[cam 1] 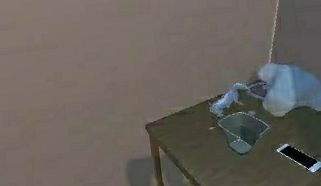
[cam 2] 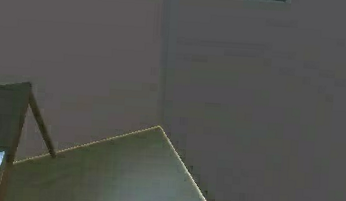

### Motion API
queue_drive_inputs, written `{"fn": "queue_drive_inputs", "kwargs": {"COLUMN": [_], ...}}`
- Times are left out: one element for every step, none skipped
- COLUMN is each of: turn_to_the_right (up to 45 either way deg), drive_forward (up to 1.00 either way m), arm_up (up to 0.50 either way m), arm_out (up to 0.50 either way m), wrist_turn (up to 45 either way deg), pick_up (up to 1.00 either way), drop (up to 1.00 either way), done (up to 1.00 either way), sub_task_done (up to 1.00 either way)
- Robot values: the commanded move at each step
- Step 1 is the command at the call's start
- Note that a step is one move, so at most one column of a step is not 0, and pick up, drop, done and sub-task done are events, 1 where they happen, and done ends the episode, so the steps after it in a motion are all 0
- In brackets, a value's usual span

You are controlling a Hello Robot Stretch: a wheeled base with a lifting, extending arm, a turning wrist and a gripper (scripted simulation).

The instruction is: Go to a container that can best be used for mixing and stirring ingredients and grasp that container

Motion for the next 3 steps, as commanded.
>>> {"fn": "queue_drive_inputs", "kwargs": {"turn_to_the_right": [-45.0,-18.0,0.0], "drive_forward": [0.0,0.0,0.0], "arm_up": [0.0,0.0,0.5], "arm_out": [0.0,0.0,0.0], "wrist_turn": [0.0,0.0,0.0], "pick_up": [0.0,0.0,0.0], "drop": [0.0,0.0,0.0], "done": [0.0,0.0,0.0], "sub_task_done": [0.0,0.0,0.0]}}
